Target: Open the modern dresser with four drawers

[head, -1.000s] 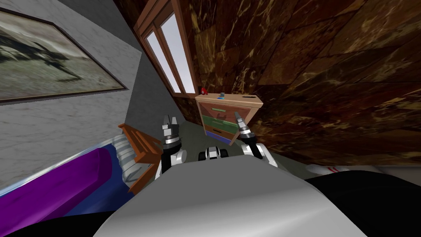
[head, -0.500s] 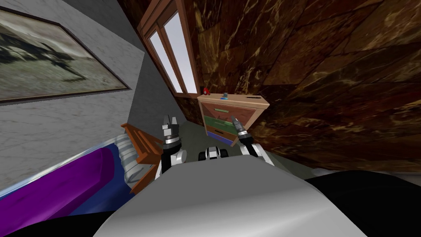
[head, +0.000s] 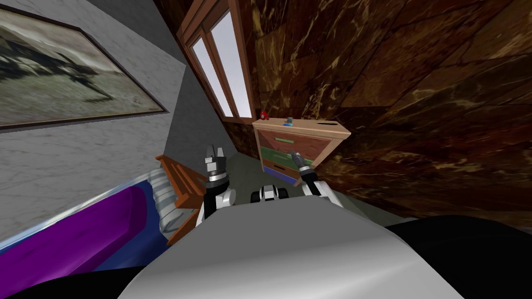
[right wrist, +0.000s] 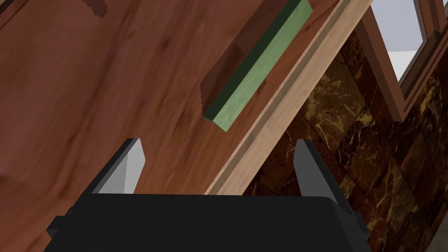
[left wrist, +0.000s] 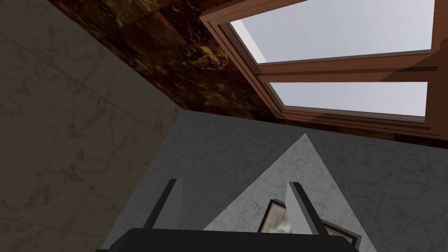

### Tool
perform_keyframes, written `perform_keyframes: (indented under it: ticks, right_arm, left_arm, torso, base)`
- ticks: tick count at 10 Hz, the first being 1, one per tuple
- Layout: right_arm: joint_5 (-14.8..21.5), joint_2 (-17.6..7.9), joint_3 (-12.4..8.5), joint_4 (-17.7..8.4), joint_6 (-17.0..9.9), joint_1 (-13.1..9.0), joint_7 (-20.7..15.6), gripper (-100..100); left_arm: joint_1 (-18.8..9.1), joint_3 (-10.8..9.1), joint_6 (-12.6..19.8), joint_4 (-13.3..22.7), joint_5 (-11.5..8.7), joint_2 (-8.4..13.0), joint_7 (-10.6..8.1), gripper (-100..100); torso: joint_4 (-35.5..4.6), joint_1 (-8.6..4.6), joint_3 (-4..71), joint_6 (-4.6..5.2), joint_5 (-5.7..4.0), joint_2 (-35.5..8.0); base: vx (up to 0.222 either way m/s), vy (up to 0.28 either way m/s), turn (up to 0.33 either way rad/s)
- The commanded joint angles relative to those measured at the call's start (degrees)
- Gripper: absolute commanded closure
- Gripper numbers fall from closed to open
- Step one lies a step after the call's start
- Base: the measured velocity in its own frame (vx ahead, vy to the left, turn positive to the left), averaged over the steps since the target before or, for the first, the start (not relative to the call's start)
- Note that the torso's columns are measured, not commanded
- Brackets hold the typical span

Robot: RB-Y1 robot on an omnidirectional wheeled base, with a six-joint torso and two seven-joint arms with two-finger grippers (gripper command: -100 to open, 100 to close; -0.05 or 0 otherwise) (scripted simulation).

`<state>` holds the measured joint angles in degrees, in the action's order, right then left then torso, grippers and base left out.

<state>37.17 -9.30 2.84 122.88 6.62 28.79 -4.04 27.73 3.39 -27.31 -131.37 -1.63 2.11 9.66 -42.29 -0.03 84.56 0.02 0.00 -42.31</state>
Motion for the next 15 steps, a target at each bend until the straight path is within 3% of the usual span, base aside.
perform_keyframes:
  ticks: [1, 2, 3, 8, 9, 10, 12, 13, 14, 15]
  right_arm:
    - [4.1, -0.2, 0.6, -1.4, -2.9, 0.3, -0.7, -100]
    - [6.0, -0.3, 1.2, -3.0, -5.3, 0.3, -1.2, -100]
    - [7.4, -0.3, 1.2, -3.0, -5.4, 0.3, -1.2, -100]
    - [16.3, -0.4, 2.8, -8.2, -12.5, 0.1, -3.0, -100]
    - [17.6, -0.4, 2.8, -8.2, -13.3, 0.1, -3.0, -100]
    - [19.4, -0.4, 3.4, -10.0, -15.2, 0.0, -3.6, -100]
    - [21.2, -0.4, 3.4, -10.0, -16.0, 0.0, -3.6, -100]
    - [23.2, -0.4, 3.9, -11.9, -18.8, -0.1, -4.2, -100]
    - [24.6, -0.4, 3.9, -11.9, -18.8, -0.1, -4.2, -100]
    - [26.8, -0.5, 4.5, -13.8, -21.2, -0.2, -4.8, -100]
  left_arm:
    - [0.0, 0.0, 0.0, 0.0, 0.0, 0.0, 0.0, 0]
    - [0.0, 0.0, 0.0, 0.0, 0.0, 0.0, 0.0, 0]
    - [0.0, 0.0, 0.0, 0.0, 0.0, 0.0, 0.0, 0]
    - [0.0, 0.0, 0.0, 0.0, 0.0, 0.0, 0.0, 0]
    - [0.0, 0.0, 0.0, 0.0, 0.0, 0.0, 0.0, 0]
    - [0.0, 0.0, 0.0, 0.0, 0.0, 0.0, 0.0, 0]
    - [0.0, 0.0, 0.0, 0.0, 0.0, 0.0, 0.0, 0]
    - [0.0, 0.0, 0.0, 0.0, 0.0, 0.0, 0.0, 0]
    - [0.0, 0.0, 0.0, 0.0, 0.0, 0.0, 0.0, 0]
    - [0.0, 0.0, 0.0, 0.0, 0.0, 0.0, 0.0, 0]
  torso:
    - [0.0, 0.03, 0.0, -0.02, 0.0, 0.0]
    - [0.0, 0.01, 0.0, -0.01, 0.0, 0.0]
    - [0.0, 0.07, 0.0, -0.02, 0.01, 0.1]
    - [0.0, 0.02, 0.0, -0.01, 0.01, 0.0]
    - [0.0, 0.06, 0.0, -0.02, 0.01, 0.0]
    - [0.0, 0.01, 0.0, -0.01, 0.0, 0.0]
    - [0.0, 0.02, 0.0, -0.01, 0.01, 0.0]
    - [0.0, -0.07, 0.0, -0.01, -0.02, 0.0]
    - [0.0, 0.01, 0.0, -0.03, -0.01, 0.0]
    - [0.0, 0.04, 0.0, 0.0, 0.01, 0.0]
  base:
    - [0.042, 0.047, 0.02]
    - [0.063, 0.064, 0.051]
    - [0.049, 0.05, 0.022]
    - [0.047, 0.055, 0.038]
    - [0.048, 0.049, 0.024]
    - [0.052, 0.06, 0.054]
    - [0.036, 0.036, 0.011]
    - [0.033, 0.034, 0.054]
    - [0.046, 0.04, 0.031]
    - [0.057, 0.053, 0.055]
